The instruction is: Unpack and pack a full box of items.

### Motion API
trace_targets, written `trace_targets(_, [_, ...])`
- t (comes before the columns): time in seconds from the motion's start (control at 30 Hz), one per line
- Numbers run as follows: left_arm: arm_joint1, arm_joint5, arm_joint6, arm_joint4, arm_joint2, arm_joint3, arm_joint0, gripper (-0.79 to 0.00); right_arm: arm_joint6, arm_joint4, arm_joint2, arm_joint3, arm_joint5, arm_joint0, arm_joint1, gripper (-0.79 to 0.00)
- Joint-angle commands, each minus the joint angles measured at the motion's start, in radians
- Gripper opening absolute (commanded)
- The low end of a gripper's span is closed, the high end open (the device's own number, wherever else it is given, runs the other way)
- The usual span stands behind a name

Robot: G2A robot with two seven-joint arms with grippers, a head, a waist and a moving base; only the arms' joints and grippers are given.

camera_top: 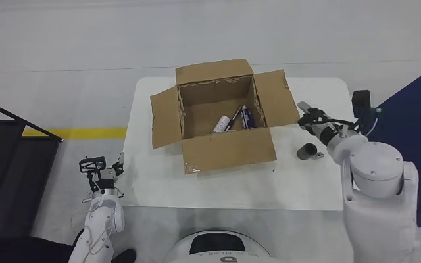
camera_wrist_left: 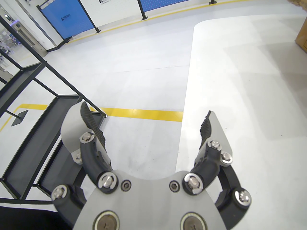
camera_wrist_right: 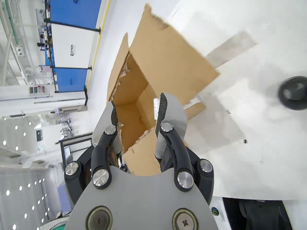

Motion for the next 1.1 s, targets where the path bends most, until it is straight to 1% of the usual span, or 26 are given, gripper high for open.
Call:
trace_targets(0.0, [0.000,0.000,0.000,0.000,0.000,0.000,0.000,0.000,0.008,-0.013,0.057,0.006,-0.012,-0.045,0.005,-0.443])
trace_targets(0.07, [0.000,0.000,0.000,0.000,0.000,0.000,0.000,0.000,0.020,-0.053,0.089,0.024,-0.014,-0.079,0.012,-0.443])
trace_targets(0.17, [0.000,0.000,0.000,0.000,0.000,0.000,0.000,0.000,0.063,-0.117,0.103,0.072,0.007,-0.106,0.024,-0.443])
trace_targets(0.27, [0.000,0.000,0.000,0.000,0.000,0.000,0.000,0.000,0.104,-0.216,0.076,0.123,0.025,-0.102,0.037,-0.446])
trace_targets(0.4, [0.000,0.000,0.000,0.000,0.000,0.000,0.000,0.000,0.160,-0.340,0.010,0.178,0.036,-0.081,0.053,-0.449])
trace_targets(0.53, [0.000,0.000,0.000,0.000,0.000,0.000,0.000,0.000,0.190,-0.438,-0.029,0.216,0.015,-0.078,0.064,-0.440])
trace_targets(0.57, [0.000,0.000,0.000,0.000,0.000,0.000,0.000,0.000,0.189,-0.453,-0.038,0.226,0.015,-0.075,0.066,-0.443])
trace_targets(0.63, [0.000,0.000,0.000,0.000,0.000,0.000,0.000,0.000,0.185,-0.458,-0.046,0.246,0.019,-0.067,0.067,-0.496])
trace_targets(0.7, [0.000,0.000,0.000,0.000,0.000,0.000,0.000,0.000,0.193,-0.464,-0.052,0.251,0.012,-0.065,0.069,-0.508])
trace_targets(0.77, [0.000,0.000,0.000,0.000,0.000,0.000,0.000,0.000,0.207,-0.474,-0.054,0.249,-0.003,-0.070,0.072,-0.493])
trace_targets(0.93, [0.000,0.000,0.000,0.000,0.000,0.000,0.000,0.000,0.229,-0.494,-0.069,0.280,-0.025,-0.075,0.078,-0.502])
trace_targets(1.07, [0.000,0.000,0.000,0.000,0.000,0.000,0.000,0.000,0.250,-0.524,-0.091,0.326,-0.046,-0.056,0.082,-0.505])
